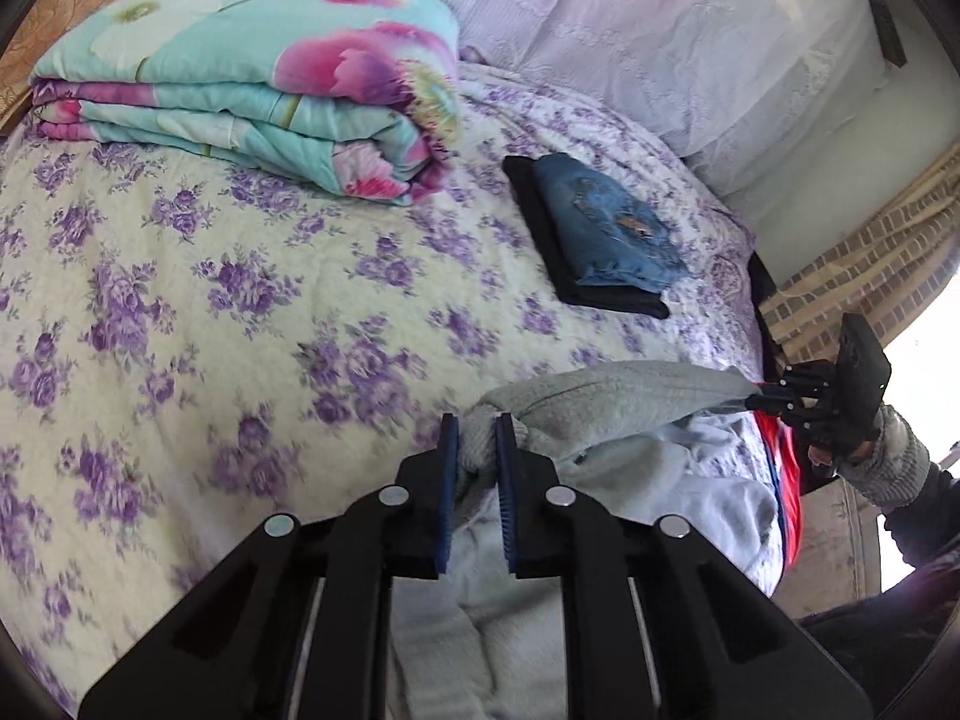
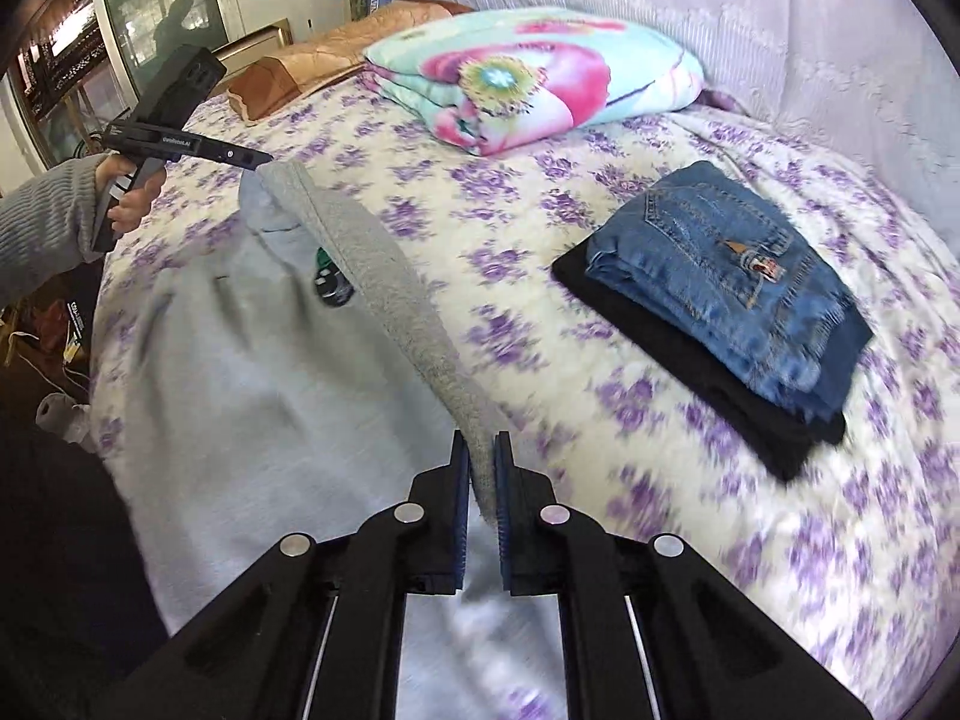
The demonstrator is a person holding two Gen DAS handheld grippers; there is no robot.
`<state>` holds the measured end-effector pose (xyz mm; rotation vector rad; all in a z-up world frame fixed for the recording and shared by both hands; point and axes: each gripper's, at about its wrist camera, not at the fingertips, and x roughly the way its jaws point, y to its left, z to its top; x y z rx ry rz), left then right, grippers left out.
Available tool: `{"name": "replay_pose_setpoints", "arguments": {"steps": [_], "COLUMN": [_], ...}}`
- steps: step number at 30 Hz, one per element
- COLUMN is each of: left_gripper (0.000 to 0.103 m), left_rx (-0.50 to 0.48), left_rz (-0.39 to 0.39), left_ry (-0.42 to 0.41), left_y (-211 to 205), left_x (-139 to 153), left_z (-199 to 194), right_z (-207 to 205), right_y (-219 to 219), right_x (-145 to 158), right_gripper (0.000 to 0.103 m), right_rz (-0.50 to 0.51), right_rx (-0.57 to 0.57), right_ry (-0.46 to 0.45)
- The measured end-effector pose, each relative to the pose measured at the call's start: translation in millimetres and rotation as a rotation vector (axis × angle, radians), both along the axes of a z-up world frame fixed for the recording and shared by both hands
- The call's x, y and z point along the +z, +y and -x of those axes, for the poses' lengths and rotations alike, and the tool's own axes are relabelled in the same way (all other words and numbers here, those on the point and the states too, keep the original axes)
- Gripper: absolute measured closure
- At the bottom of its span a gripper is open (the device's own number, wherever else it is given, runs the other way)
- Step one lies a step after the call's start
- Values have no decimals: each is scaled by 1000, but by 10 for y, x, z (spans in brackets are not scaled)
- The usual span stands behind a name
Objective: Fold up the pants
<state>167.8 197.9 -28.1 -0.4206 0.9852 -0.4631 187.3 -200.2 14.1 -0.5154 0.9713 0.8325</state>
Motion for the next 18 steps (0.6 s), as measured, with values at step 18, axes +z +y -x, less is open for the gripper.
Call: {"name": "replay_pose_setpoints", "arguments": {"steps": [18], "left_gripper": [88], "left_rx": [19], "left_rz": [147], "left_ry": [142], "left_y": [58], "left_x": [-397], "left_z": [1508], "right_z": [1977], "right_y": [-20], "right_x": [-752], "right_gripper": [95], "right_rz": [45], "right_rx": [-157], "right_ry": [205]}}
